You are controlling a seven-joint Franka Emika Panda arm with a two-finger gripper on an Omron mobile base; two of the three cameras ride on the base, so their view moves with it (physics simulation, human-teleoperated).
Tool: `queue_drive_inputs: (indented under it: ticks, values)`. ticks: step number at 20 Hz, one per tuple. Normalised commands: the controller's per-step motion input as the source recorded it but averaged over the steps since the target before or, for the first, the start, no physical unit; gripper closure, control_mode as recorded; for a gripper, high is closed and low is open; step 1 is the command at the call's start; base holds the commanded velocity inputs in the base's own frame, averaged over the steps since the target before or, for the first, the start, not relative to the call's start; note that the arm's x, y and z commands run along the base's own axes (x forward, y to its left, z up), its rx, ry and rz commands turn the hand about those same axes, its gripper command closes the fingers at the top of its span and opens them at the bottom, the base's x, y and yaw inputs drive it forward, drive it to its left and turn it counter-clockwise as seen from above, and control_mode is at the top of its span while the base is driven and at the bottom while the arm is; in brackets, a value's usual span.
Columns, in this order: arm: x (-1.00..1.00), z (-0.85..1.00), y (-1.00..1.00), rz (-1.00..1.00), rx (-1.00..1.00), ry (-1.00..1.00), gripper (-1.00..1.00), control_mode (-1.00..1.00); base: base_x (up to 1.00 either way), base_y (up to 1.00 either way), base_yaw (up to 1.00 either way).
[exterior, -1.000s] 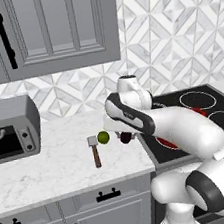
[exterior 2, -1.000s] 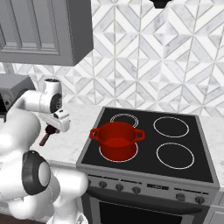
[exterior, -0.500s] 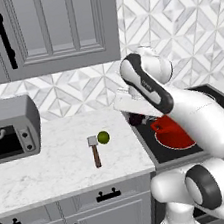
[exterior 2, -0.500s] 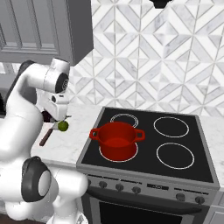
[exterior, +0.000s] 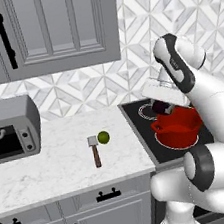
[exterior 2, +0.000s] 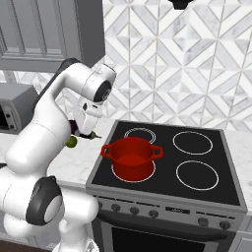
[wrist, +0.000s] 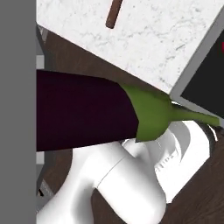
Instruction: Put the eggplant and lime in the pot. Retrieve the spatula and lightly stir the vegetables in the pot.
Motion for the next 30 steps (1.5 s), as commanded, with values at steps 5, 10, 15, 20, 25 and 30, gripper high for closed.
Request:
queue_drive_inputs:
  ticks: [5,10,15,20,25,30]
  values:
    - [0.08,-0.07,-0.56,-0.45,0.10,0.26,1.00,-1.00,0.00,0.00,0.00]
    - [0.32,-0.20,-0.06,-0.31,0.15,0.10,1.00,-1.00,0.00,0.00,0.00]
    - [0.20,-0.34,-0.12,-0.12,0.09,0.00,1.00,-1.00,0.00,0.00,0.00]
    - [0.08,-0.12,-0.21,-0.05,0.05,-0.01,1.00,-1.00,0.00,0.00,0.00]
    - [0.31,-0.18,-0.24,-0.04,0.05,0.02,1.00,-1.00,0.00,0.00,0.00]
    - [0.25,-0.24,-0.23,-0.02,0.06,0.03,1.00,-1.00,0.00,0.00,0.00]
